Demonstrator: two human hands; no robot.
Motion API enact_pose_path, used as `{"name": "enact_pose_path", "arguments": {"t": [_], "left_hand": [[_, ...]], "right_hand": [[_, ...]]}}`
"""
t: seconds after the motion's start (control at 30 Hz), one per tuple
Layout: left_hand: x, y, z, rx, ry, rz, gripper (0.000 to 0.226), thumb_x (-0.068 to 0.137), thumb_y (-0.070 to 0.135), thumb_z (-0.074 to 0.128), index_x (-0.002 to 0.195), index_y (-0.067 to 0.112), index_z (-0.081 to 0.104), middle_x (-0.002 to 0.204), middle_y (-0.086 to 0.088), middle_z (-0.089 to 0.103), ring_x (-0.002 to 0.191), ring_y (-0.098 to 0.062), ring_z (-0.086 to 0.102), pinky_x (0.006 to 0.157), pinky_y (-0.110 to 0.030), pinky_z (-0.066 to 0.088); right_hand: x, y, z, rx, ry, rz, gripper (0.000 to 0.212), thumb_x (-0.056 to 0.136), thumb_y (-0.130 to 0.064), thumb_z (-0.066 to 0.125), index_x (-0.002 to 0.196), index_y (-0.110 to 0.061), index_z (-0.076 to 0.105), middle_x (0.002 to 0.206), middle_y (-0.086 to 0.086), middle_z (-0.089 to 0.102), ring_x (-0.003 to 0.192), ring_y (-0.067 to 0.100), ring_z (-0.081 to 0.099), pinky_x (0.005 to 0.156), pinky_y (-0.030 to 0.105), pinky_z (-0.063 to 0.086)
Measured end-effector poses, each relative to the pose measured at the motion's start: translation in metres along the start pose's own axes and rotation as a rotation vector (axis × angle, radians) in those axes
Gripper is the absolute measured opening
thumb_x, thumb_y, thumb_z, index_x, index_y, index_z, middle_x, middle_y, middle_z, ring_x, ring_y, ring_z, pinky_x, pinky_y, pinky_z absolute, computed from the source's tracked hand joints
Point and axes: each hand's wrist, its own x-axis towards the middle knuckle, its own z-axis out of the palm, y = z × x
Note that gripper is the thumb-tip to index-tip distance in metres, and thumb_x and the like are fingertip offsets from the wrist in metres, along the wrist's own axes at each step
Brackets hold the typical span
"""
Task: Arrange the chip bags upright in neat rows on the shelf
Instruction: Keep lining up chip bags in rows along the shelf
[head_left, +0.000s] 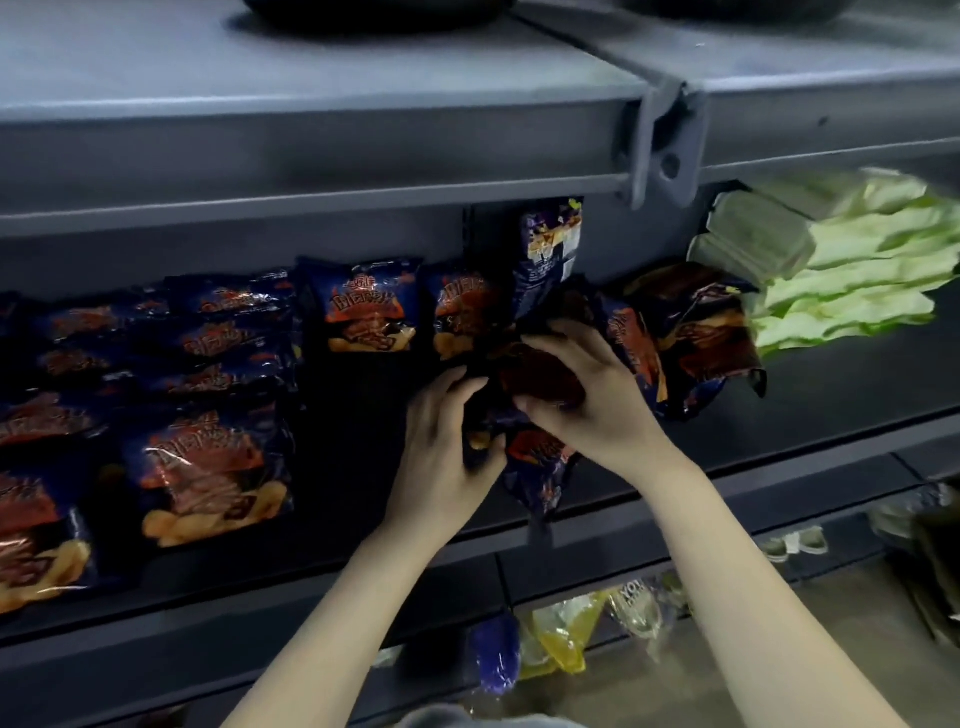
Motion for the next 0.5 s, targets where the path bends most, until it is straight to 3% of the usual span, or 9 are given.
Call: {"name": "enact_pose_path", "arguments": {"t": [0.1,0.2,0.37,0.5], "left_hand": [[0.006,0.001,0.016,-0.011,-0.074,-0.08,0.063,0.081,0.026,0.065,0.136,0.02,0.035,0.143,-0.005,0.032,0.132,-0.019,0.029,0.106,-0.03,0.028],[0.007,0.002,0.028,0.017,-0.13,-0.107,0.058,0.083,0.018,0.065,0.135,0.018,0.04,0.146,-0.007,0.029,0.134,-0.023,0.031,0.108,-0.035,0.032],[0.005,0.003,0.033,-0.003,-0.066,-0.104,0.049,0.086,0.005,0.06,0.131,0.019,0.048,0.141,-0.004,0.038,0.122,-0.009,0.042,0.095,0.001,0.024],[0.01,0.008,0.029,0.002,0.032,-0.067,0.045,0.085,0.007,0.063,0.128,0.011,0.05,0.133,-0.008,0.047,0.117,-0.005,0.043,0.095,0.001,0.027]], "right_hand": [[-0.009,0.017,0.004,-0.067,-0.095,-0.031,0.066,0.073,-0.03,0.076,0.133,-0.026,0.05,0.141,-0.004,0.038,0.134,0.016,0.033,0.111,0.036,0.031],[-0.011,0.025,0.009,-0.13,-0.102,-0.025,0.066,0.074,-0.027,0.073,0.136,-0.022,0.048,0.142,0.0,0.039,0.134,0.021,0.033,0.109,0.041,0.033],[-0.01,0.029,0.021,-0.297,-0.07,-0.037,0.061,0.078,-0.021,0.067,0.136,-0.02,0.048,0.141,0.004,0.044,0.134,0.027,0.035,0.109,0.044,0.032],[-0.009,0.028,0.026,-0.38,0.02,-0.042,0.055,0.078,-0.016,0.066,0.132,-0.02,0.053,0.133,0.006,0.054,0.127,0.03,0.046,0.102,0.044,0.04]]}}
